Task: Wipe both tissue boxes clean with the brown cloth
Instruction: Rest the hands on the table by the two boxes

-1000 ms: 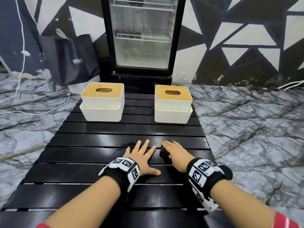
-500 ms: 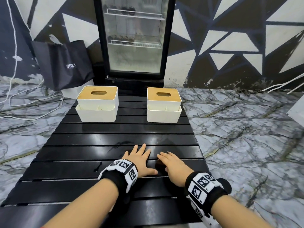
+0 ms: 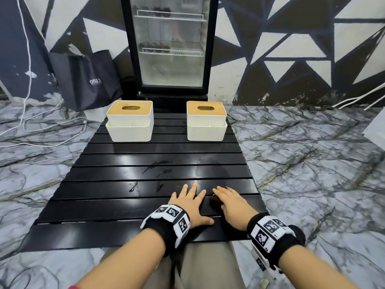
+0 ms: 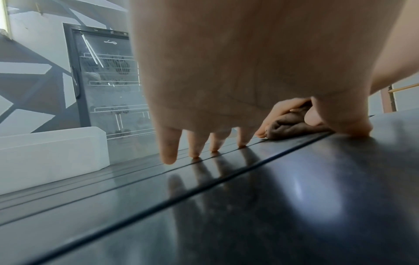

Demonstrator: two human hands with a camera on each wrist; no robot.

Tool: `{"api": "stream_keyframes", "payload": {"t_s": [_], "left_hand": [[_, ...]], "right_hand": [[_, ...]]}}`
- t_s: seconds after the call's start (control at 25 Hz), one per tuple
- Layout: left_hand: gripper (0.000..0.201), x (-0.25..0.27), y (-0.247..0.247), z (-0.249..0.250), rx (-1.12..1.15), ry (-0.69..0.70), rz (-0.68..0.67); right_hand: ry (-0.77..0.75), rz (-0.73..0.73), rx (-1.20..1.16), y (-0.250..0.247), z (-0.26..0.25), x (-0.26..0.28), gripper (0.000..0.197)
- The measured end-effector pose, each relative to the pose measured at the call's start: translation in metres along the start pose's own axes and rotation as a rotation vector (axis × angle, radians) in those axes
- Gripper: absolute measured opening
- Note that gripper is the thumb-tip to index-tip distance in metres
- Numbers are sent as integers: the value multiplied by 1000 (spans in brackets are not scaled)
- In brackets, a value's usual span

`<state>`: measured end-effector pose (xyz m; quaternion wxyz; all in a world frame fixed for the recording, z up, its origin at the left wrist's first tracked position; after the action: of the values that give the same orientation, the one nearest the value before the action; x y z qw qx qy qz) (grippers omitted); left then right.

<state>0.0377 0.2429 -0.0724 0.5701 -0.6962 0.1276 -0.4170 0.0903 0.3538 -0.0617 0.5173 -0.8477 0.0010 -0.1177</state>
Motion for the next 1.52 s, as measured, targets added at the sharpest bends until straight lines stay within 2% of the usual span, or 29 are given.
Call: {"api": "stream_keyframes", "payload": {"t_s": [0.24,0.4,0.52,0.64,0.76,0.88,1.04,1.24,1.4,1.52], "left_hand": [[95,2,-2,-1,3,6,6],[93,9,-14,-30,37,-11,41],[93,20,-22,-86,39,-115,72],[94,35,-16,-152,52,-253,57],[96,47,2,-203,121,-368,10],[104,50,14,-232,159,-418,-3],[120,45,23,-244,194,-409,-36],[127,43,29,-243,204,-405,-62],[128,43,31,-245,214,-412,-64],[128,42,30,-243,212,-403,-63]], "right_hand": [[24,15,-53,0,1,0,57],[-5,20,-101,-12,-13,-12,53],[-134,48,-155,-19,-60,-33,50],[-243,8,-202,-7,-115,-65,50],[-274,-10,-255,8,-155,-97,48],[-294,23,-294,15,-184,-119,47],[-247,-50,-251,37,-191,-141,45],[-126,-237,50,61,-189,-146,60],[-251,-265,133,76,-208,-132,62],[-353,-301,158,81,-202,-121,60]]}}
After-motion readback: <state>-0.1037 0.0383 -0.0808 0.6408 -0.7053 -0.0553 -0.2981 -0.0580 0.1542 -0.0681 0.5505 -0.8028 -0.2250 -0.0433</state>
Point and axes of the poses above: each hand's wrist, its own x-axis away from the middle knuckle, its own y-axis out of the palm, z = x × y, the point moved 7 cm from there along -x, towards the middle knuckle, and after that the axes turned 9 degrees about -x, right-handed, at the moved point
